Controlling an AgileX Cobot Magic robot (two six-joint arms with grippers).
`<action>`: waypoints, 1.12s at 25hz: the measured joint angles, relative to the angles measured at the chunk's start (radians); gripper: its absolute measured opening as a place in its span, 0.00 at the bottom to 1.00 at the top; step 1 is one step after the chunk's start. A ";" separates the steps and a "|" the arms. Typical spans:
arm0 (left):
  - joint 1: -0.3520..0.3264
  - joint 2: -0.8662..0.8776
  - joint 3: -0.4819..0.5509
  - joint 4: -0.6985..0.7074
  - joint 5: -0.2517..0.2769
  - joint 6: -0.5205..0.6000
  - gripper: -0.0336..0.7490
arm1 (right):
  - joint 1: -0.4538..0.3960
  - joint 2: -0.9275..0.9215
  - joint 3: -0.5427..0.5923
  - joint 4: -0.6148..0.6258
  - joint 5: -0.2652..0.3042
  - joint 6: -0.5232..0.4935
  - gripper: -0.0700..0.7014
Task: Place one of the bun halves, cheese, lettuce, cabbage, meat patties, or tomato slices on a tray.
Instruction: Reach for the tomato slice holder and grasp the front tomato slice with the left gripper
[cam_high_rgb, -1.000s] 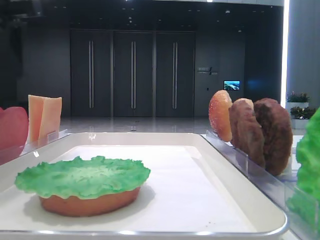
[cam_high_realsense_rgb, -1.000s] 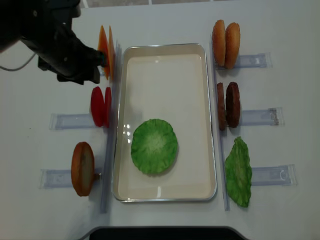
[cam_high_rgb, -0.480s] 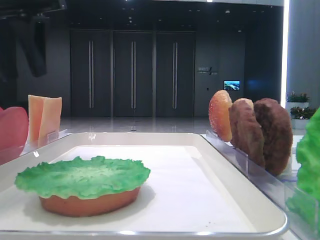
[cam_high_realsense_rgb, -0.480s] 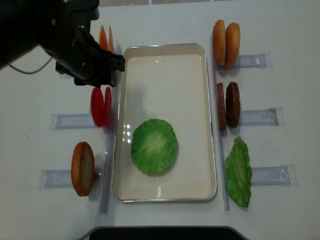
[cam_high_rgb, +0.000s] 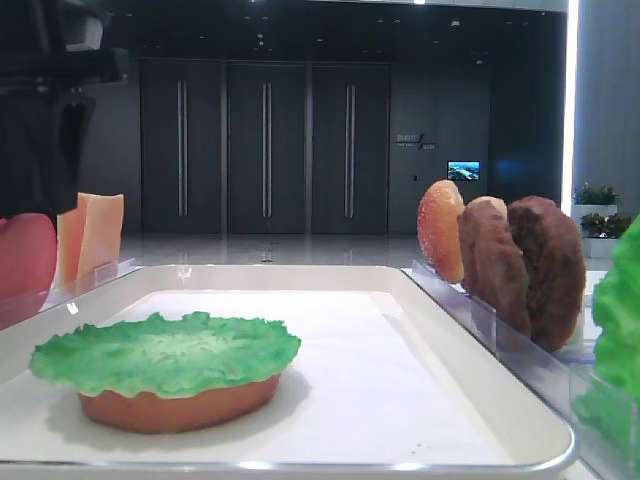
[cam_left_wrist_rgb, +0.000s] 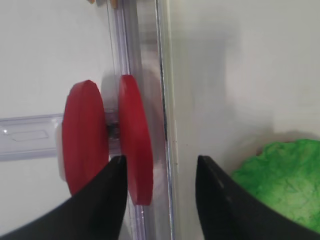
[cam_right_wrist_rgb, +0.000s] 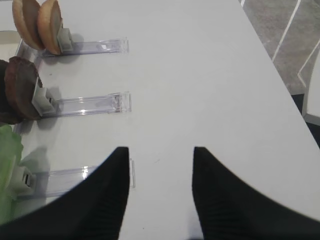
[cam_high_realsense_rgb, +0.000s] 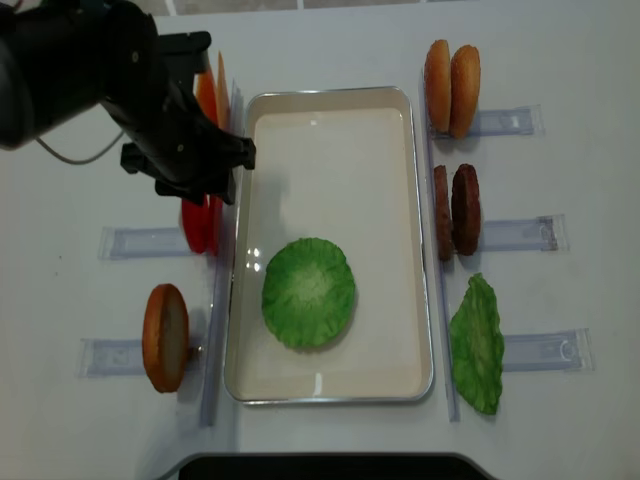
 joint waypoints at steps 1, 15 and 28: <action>0.000 0.012 0.000 0.007 0.000 -0.004 0.49 | 0.000 0.000 0.000 0.000 0.000 0.000 0.47; 0.000 0.082 -0.001 0.063 -0.007 -0.034 0.49 | 0.000 0.000 0.000 0.000 0.000 0.000 0.47; 0.000 0.098 -0.001 0.071 -0.008 -0.036 0.46 | 0.000 0.000 0.000 0.000 0.000 0.000 0.47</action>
